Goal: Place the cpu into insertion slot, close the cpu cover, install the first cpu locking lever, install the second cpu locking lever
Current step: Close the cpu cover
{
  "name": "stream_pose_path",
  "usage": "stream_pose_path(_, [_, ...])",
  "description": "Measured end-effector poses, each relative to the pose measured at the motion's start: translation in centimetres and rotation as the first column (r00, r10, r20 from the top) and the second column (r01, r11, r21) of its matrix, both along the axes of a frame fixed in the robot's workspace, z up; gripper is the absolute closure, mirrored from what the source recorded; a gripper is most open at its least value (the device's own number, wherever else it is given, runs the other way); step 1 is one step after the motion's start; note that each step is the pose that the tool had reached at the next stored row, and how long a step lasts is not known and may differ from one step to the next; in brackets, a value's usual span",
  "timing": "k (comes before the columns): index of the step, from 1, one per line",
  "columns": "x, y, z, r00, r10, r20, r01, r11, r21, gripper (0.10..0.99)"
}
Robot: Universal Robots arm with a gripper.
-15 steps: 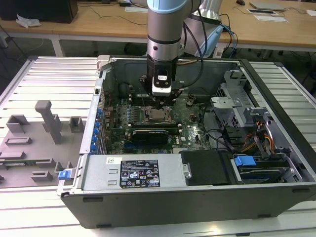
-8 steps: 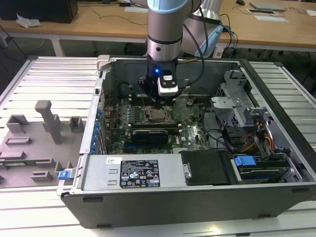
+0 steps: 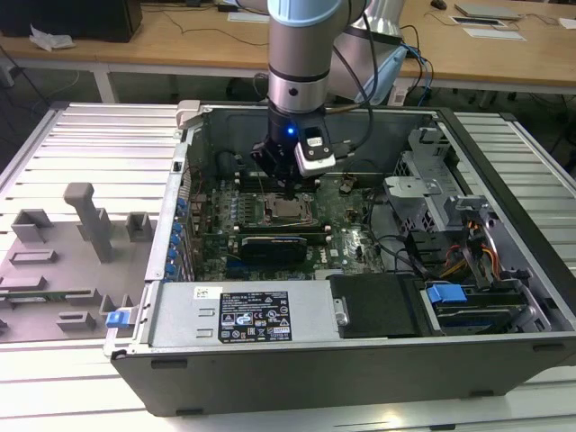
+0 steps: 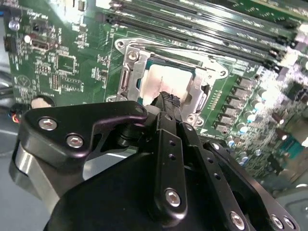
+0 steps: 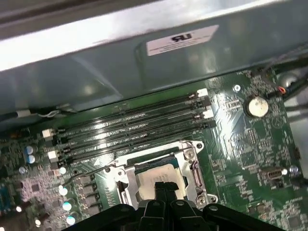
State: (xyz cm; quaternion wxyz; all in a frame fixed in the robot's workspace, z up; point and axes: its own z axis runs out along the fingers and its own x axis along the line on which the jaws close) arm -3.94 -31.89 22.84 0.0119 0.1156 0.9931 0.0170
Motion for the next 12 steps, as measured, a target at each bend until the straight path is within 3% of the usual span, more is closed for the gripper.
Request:
stream_pose_path(4, [-0.01, -0.01, -0.04, 0.9967, 0.081, 0.0047, -0.081, 0.9967, 0.0, 0.98])
stream_pose_path(12, [0.0, -0.05, -0.17, 0.9725, 0.233, 0.0079, -0.233, 0.9725, -0.002, 0.98])
